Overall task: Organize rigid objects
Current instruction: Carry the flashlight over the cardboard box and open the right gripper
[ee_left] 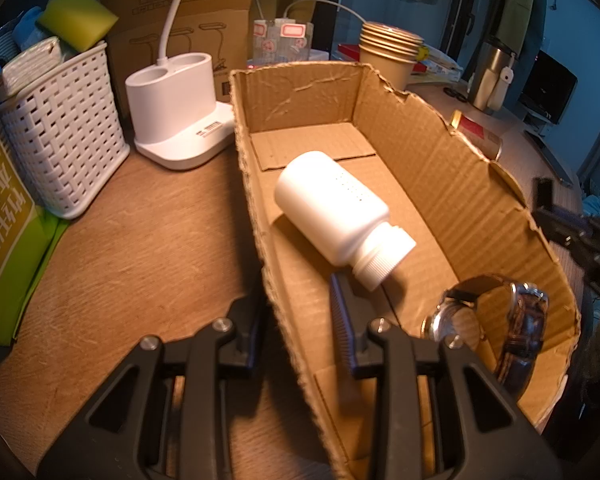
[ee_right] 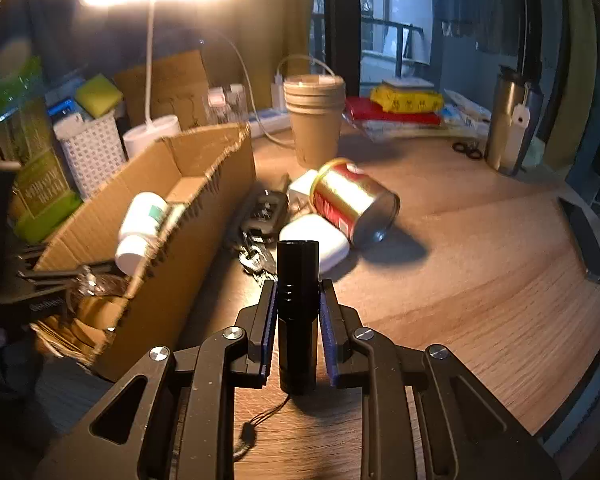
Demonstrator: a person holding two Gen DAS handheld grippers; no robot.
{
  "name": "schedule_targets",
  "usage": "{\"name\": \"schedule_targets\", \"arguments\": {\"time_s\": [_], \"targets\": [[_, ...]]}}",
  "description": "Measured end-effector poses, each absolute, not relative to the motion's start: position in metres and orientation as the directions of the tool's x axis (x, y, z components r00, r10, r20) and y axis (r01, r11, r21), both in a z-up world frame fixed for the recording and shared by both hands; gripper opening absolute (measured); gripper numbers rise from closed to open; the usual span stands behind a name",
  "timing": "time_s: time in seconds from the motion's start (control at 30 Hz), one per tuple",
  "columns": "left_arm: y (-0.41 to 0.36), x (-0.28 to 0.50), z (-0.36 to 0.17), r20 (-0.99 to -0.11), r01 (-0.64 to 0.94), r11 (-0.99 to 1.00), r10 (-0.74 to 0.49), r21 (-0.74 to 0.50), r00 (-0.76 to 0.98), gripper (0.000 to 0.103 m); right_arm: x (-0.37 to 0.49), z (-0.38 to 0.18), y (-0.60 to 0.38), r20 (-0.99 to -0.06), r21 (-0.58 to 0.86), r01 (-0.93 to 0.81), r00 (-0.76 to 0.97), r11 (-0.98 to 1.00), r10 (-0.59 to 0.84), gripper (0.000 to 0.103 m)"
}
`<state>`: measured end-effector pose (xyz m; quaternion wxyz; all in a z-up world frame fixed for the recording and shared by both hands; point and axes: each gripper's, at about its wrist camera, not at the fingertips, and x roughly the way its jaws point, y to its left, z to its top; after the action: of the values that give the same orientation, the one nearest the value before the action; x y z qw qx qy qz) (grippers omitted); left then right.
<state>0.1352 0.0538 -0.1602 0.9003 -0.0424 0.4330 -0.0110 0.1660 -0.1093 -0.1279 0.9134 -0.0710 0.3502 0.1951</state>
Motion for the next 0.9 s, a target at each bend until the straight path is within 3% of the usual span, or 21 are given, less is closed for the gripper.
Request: {"name": "schedule_targets", "arguments": {"time_s": [0.9], "targets": [[0.054,0.135,-0.16,-0.779,-0.017,0.996,-0.057,-0.086,0.625,0.032,0.131,-0.051,-0.098,-0.502,0.016,-0.488,0.751,0.873,0.429,0.022]]}}
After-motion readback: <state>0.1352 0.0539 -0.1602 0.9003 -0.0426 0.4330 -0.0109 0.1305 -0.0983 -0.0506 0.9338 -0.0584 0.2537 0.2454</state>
